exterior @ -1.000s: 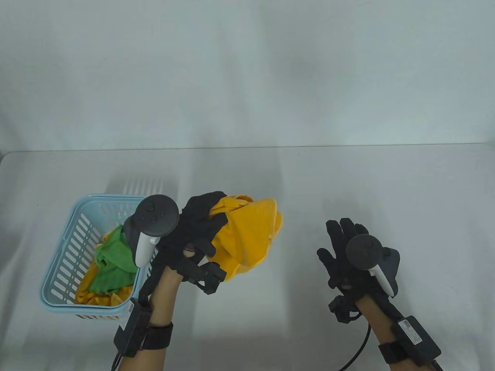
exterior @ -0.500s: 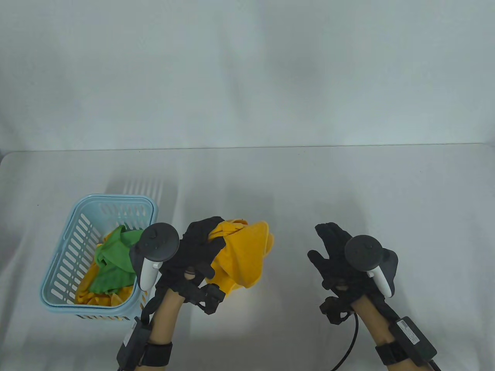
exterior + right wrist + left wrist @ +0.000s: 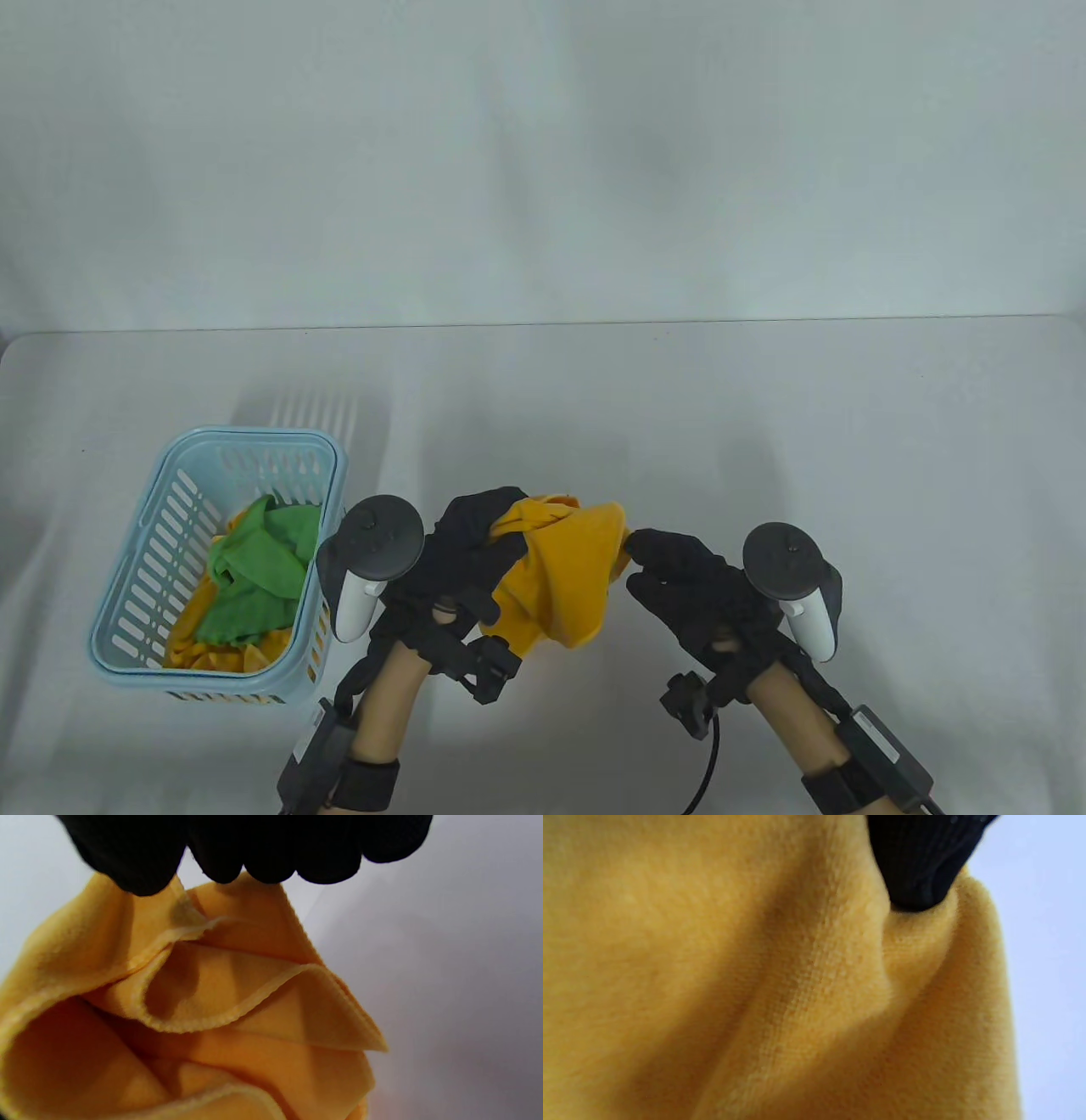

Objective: Roll square towel into towel roll

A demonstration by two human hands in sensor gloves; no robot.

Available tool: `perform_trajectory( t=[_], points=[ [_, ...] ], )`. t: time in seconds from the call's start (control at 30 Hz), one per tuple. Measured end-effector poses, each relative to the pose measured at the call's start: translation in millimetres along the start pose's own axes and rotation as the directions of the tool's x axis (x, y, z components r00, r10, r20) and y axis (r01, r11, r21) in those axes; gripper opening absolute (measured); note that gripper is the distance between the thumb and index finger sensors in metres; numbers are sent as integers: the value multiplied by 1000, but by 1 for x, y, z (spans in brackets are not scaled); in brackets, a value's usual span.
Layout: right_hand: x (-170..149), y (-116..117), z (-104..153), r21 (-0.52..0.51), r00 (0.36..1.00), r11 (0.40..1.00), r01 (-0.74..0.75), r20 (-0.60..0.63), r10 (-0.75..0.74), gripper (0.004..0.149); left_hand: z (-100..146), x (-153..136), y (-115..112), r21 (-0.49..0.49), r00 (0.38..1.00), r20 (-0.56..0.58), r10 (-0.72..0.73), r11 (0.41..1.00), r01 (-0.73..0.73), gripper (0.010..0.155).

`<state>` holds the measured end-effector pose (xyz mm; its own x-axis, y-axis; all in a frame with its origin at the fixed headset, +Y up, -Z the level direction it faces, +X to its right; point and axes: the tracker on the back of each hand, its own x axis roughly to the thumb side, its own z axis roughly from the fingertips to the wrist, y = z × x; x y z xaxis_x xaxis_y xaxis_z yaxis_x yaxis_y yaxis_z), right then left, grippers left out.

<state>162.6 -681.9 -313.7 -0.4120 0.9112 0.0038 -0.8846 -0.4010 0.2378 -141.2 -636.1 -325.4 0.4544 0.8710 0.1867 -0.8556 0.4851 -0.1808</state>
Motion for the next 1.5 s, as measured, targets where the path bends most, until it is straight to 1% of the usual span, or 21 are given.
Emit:
perform_trajectory(
  t=[0.13,0.27,0.33,0.5,0.63,0.7,0.87,0.93,1.07,1.17,1.27,1.33,1.4,1.5],
  points=[
    [-4,2,-2,10,997,998,58,-57,-57,60,-3,2,-10,-23,1000,1,-22,999,22,55],
    [-9,1,-3,9,985,990,143,-104,-141,46,-5,3,-15,-32,998,1,-58,998,58,55],
    [-9,-2,-3,3,978,983,183,-107,-181,42,-5,3,-14,-25,997,-3,-71,997,71,55],
    [-11,-11,-2,-25,962,968,251,-107,-252,41,-6,-2,-7,6,994,-22,-109,994,110,55],
    [-11,-15,-1,-36,960,966,257,-109,-259,43,-6,-5,-4,24,988,-33,-152,988,153,55],
    [-10,-16,-1,-21,967,973,229,-105,-230,44,-6,-5,-3,27,986,-36,-161,986,162,55],
    [-4,-20,0,-51,979,984,171,-101,-176,41,-4,-6,0,44,979,-37,-201,978,202,55],
    [6,-25,-2,-67,981,984,166,-91,-172,40,-3,-6,0,47,973,-36,-229,972,231,55],
    [38,-38,-13,-89,985,985,150,-74,-157,39,-3,-8,0,42,963,-46,-267,962,269,56],
    [62,-42,-22,-99,992,990,101,-65,-108,39,-4,-11,0,37,963,-63,-262,964,264,56],
    [83,-44,-29,-122,993,988,93,-55,-100,39,-3,-14,-2,30,965,-83,-248,968,251,57],
    [99,-45,-34,-133,995,988,83,-46,-90,38,-3,-16,-4,13,965,-94,-243,969,246,59],
    [114,-47,-37,-135,998,990,39,-36,-44,38,-3,-18,-8,-7,966,-97,-241,970,241,60],
    [137,-51,-40,-168,1000,985,-31,-10,30,37,-3,-19,-12,-55,967,-99,-236,971,231,66]
  ],
)
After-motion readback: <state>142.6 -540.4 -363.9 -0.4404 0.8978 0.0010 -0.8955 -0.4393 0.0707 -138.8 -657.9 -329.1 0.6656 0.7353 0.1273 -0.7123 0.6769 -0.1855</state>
